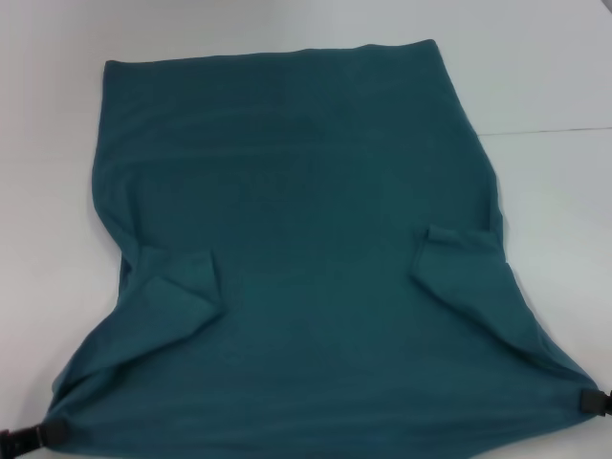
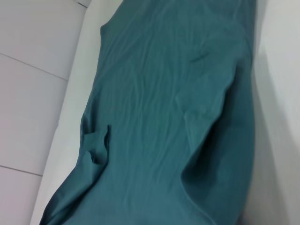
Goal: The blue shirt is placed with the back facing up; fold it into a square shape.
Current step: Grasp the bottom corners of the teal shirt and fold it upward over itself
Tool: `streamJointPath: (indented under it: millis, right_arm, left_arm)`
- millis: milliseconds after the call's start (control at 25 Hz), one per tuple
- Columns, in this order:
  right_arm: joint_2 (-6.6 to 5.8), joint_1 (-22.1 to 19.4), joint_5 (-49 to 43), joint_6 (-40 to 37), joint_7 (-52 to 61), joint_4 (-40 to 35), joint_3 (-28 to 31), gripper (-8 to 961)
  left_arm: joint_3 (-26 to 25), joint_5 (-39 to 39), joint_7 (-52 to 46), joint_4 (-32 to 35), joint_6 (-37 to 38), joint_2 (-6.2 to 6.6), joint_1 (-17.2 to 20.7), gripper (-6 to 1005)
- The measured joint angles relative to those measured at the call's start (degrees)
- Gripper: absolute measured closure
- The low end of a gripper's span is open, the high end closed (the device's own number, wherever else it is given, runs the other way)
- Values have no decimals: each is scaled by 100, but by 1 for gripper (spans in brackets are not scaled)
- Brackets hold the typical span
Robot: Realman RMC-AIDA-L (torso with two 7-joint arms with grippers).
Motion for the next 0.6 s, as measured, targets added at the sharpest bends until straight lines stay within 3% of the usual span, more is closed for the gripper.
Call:
streamJointPath:
  millis: [600]
  right_arm:
    - [31, -459, -28, -406, -203, -138, 75, 878]
  left_arm:
    - [-315, 7, 348, -7, 594, -97, 331, 917]
